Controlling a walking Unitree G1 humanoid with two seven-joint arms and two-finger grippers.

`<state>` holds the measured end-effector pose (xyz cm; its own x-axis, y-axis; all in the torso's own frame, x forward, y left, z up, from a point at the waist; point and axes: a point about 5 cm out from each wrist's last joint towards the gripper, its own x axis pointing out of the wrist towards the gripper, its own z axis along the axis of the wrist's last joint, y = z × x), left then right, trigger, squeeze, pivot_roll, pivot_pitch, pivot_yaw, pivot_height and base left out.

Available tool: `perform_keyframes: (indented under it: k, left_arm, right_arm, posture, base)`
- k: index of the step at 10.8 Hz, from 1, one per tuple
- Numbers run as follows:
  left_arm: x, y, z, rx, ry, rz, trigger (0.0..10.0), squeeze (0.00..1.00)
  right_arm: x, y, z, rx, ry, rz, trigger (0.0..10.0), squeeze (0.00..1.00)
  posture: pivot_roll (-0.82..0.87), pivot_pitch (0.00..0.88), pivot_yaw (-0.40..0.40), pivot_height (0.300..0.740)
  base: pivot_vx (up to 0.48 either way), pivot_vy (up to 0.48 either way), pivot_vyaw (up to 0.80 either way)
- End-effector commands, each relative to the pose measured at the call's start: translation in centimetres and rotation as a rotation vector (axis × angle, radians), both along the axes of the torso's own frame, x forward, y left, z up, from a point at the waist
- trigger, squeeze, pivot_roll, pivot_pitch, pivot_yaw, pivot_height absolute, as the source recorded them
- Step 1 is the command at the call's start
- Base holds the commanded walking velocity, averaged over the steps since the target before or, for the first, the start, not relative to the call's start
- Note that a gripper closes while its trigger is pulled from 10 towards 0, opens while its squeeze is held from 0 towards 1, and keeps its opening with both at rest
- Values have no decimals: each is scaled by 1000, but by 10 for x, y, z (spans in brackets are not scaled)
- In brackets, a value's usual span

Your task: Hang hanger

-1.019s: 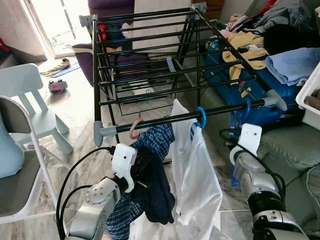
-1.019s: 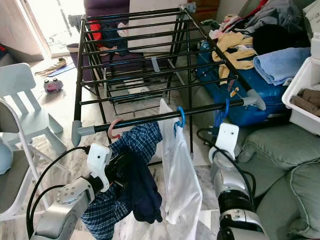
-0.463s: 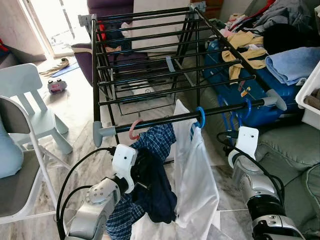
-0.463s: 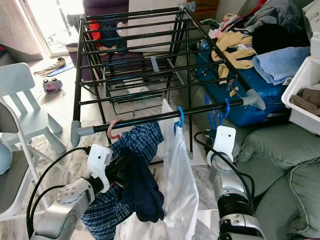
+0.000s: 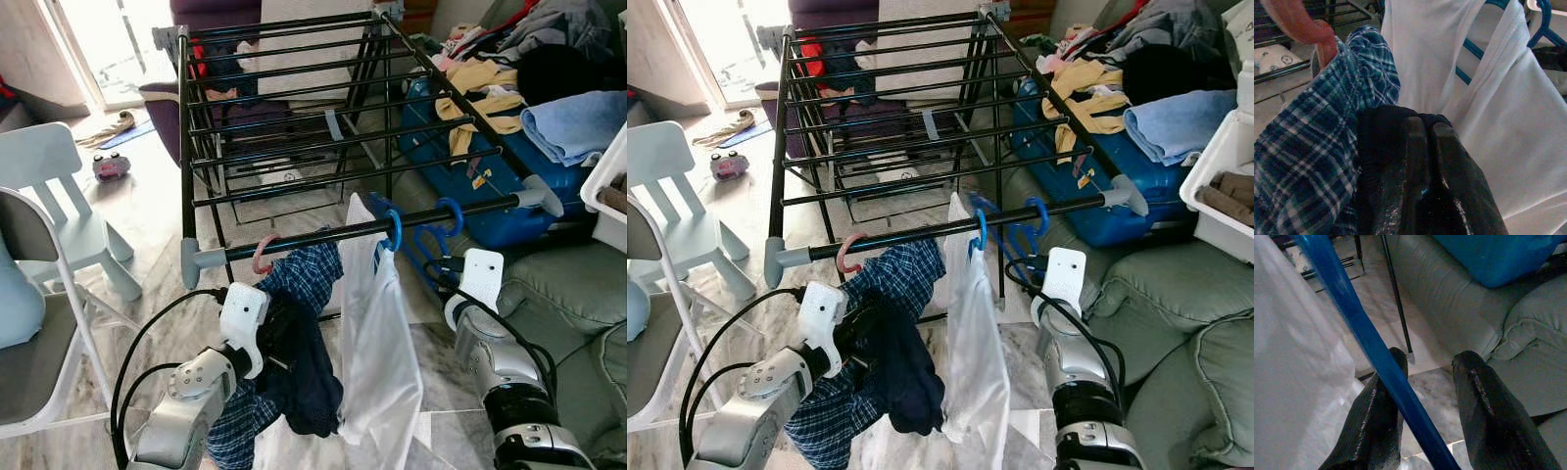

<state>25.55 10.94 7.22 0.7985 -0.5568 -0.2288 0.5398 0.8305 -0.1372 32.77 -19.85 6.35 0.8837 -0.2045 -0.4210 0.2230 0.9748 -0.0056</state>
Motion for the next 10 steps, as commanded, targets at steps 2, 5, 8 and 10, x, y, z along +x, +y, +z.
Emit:
perform_keyframes:
  k: [2,5,8,10]
  left_arm:
    - [4,0,4,20,-20,-14,10000,0]
    - [4,0,4,22,-17,-13,10000,0]
    - [4,0,4,25,-16,-14,10000,0]
    - [3,0,4,26,-16,-13,10000,0]
  right_arm:
    - [-1,3,0,-12,5,17,0,0]
    - [-3,4,-2,-12,7,30,353,0]
    - [-4,4,1,-76,-16,73,10000,1000]
    - [-5,2,3,-134,-19,115,10000,655]
  posture:
    - [-113,0,31,740]
    - [-114,0,33,740]
    - [-114,0,33,740]
    - [-113,0,33,740]
  base:
    - [0,0,0]
    - [0,0,0]
    - [0,0,0]
    - [0,0,0]
